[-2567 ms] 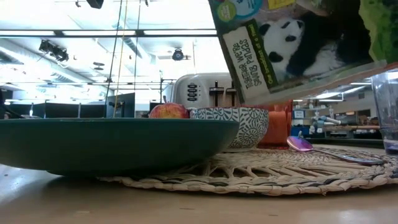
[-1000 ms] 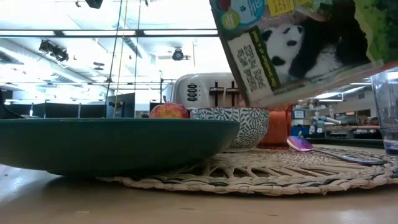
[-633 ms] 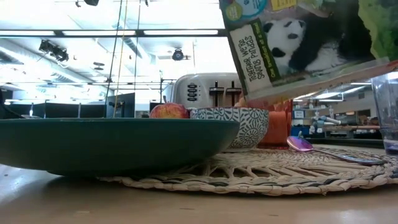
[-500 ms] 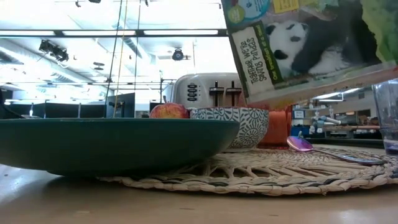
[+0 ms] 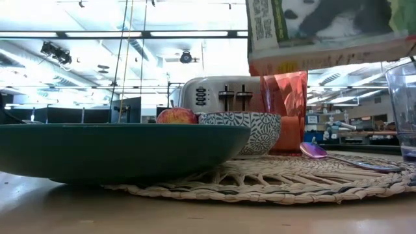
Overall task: Arrange a breakfast setting
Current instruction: Pour the yellow cereal from the cereal box into the red patterned bowl
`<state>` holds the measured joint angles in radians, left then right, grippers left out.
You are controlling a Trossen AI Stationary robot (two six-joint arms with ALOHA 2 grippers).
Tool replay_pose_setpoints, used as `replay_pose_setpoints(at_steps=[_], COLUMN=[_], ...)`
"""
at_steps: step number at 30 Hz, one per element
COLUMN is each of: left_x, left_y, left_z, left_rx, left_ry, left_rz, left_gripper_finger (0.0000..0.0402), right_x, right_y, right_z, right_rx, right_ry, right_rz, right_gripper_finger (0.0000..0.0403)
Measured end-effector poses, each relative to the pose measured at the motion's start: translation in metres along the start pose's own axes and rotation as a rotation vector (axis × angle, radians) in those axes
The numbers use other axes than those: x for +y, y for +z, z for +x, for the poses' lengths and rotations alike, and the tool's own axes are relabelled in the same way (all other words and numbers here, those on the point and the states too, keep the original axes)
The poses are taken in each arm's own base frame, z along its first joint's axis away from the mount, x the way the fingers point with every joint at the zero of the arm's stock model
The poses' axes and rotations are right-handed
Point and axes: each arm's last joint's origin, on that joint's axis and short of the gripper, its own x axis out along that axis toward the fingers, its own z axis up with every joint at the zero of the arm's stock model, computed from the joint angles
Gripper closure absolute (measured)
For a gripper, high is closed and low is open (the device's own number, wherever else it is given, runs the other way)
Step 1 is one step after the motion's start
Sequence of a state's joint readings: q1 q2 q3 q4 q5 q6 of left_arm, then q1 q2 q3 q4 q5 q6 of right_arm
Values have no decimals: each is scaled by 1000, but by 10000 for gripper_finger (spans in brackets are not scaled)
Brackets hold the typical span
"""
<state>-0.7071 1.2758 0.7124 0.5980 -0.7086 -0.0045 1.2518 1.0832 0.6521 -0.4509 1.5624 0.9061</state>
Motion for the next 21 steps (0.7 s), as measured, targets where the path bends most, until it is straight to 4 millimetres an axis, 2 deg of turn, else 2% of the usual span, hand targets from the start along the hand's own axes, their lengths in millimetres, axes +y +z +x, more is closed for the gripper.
replay_pose_setpoints(at_steps=[8,21], left_x=[2,2], left_y=[15,14], left_z=[0,-1], left_rx=[-127,-116], left_ry=[24,20], left_rz=[120,128], left_gripper_finger=[255,255], right_x=[3,9], right_y=[4,11], right_z=[-2,-1], right_rx=[-8,-8], right_ry=[5,-4], right_rz=[31,42], right_gripper_finger=[237,237])
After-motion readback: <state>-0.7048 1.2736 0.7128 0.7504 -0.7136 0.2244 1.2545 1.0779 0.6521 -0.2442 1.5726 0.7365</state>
